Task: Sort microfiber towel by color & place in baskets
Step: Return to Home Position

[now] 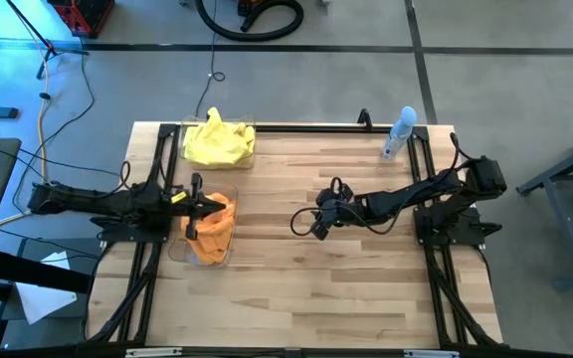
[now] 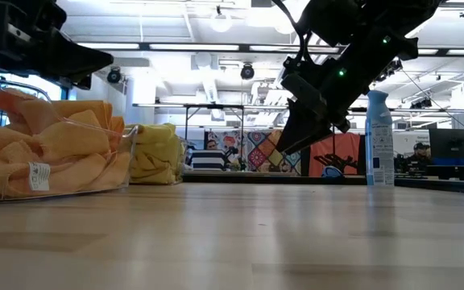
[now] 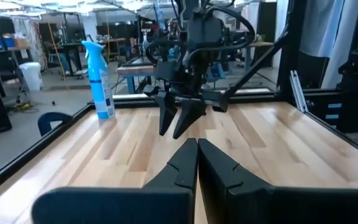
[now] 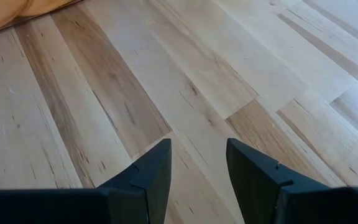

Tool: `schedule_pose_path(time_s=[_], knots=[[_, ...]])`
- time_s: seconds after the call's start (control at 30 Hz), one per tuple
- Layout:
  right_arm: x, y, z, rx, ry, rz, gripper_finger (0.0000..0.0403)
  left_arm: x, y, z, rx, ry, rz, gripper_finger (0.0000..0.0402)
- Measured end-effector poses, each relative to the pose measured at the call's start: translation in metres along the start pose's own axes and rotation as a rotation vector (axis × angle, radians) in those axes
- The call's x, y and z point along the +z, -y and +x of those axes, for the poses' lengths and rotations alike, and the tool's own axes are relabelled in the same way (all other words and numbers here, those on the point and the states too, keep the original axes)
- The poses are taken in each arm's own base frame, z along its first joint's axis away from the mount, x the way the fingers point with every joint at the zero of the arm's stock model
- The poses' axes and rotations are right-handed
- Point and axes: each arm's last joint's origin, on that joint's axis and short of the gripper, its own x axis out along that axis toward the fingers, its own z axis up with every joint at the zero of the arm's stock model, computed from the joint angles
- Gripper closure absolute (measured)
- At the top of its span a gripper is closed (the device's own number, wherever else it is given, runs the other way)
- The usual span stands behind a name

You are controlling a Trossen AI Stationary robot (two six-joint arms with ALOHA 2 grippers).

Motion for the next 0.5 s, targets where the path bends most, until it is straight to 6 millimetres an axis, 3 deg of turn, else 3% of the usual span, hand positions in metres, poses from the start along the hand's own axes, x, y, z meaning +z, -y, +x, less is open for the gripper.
schedule_pose_path(time_s=[0.5], knots=[[0.0, 0.0, 0.0, 0.0, 0.0, 0.032, 0.0254, 0.002, -0.001, -0.014, -0.015, 0.065, 0.049, 0.0401]])
